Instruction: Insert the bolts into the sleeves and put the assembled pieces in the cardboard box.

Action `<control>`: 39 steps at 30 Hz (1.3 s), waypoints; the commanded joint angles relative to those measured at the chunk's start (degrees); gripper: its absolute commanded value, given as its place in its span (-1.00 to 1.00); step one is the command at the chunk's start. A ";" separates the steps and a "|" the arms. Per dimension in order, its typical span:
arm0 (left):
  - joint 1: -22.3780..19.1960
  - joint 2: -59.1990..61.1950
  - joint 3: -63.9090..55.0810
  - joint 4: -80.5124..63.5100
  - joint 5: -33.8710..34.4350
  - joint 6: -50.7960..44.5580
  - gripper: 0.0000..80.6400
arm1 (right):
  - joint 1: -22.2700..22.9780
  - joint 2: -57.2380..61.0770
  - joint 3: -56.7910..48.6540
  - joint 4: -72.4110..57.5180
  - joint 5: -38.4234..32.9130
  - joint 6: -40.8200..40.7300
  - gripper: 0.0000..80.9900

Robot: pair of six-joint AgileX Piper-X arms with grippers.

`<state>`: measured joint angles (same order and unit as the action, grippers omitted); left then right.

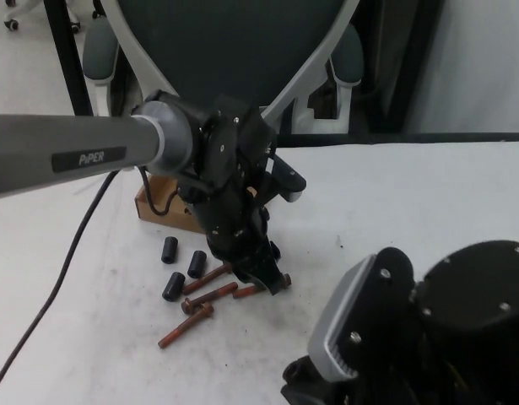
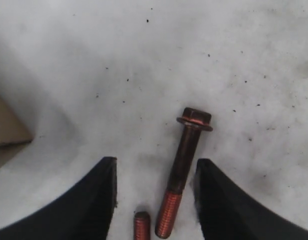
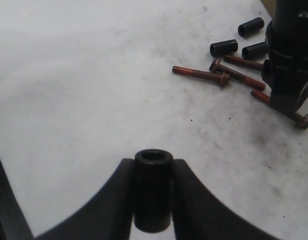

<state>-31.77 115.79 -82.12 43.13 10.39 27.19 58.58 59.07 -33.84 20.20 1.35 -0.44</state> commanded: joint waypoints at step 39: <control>-1.87 -0.03 -0.42 -0.06 1.74 0.19 0.12 | 4.08 -2.47 0.68 -2.04 -0.15 2.49 -0.99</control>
<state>-33.31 115.78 -82.12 42.85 12.12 27.63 62.45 57.21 -33.06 18.92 1.38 1.53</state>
